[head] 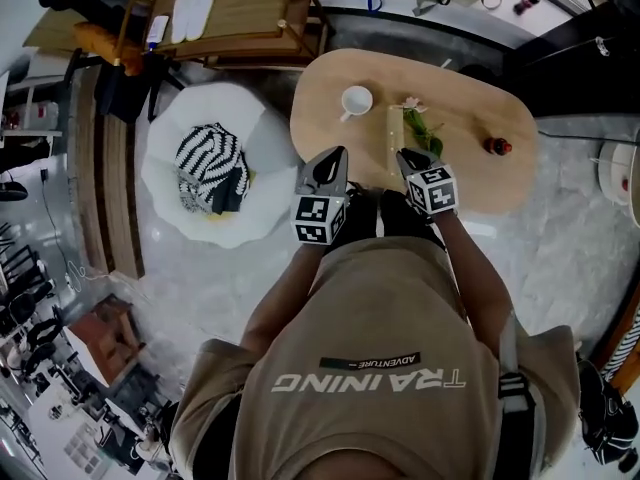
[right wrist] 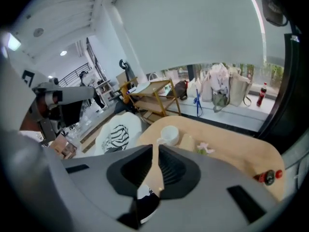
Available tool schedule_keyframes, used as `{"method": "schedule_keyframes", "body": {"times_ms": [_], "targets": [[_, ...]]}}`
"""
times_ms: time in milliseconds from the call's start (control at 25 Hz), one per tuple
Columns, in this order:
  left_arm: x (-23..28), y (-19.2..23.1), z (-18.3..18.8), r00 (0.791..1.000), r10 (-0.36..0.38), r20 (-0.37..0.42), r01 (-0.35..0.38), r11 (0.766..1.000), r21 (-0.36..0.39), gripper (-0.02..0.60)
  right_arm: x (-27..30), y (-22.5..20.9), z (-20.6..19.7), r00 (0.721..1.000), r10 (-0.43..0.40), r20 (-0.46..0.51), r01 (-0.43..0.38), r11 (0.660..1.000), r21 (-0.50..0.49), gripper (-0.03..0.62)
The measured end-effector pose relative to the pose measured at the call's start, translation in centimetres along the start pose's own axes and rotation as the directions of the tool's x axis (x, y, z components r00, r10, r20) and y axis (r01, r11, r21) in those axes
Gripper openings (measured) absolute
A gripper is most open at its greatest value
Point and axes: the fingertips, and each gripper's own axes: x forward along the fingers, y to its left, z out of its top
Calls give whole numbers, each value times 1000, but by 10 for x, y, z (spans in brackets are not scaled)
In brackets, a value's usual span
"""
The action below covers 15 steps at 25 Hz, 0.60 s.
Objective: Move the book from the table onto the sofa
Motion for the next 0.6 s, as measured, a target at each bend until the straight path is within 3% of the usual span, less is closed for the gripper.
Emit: {"method": "schedule_keyframes", "body": {"times_ms": [80, 120, 160, 360, 600], "targets": [[1, 0, -15, 1000, -16, -24, 16, 1000, 3, -9, 12, -9, -18, 999, -41, -36, 42, 999, 30, 7], [2, 2, -22, 999, -20, -37, 20, 1000, 0, -9, 20, -13, -26, 997, -57, -52, 59, 998, 39, 44], [3, 5, -29, 999, -22, -49, 21, 1000, -4, -9, 28, -16, -33, 995, -68, -69, 71, 996, 47, 123], [9, 13, -59, 994, -33, -102, 31, 999, -16, -9, 68, -31, -77, 977, -119, -178, 140, 984, 107, 226], [2, 25, -64, 994, -25, -111, 24, 1000, -11, -9, 95, -51, -108, 937, -213, -277, 256, 958, 128, 255]]}}
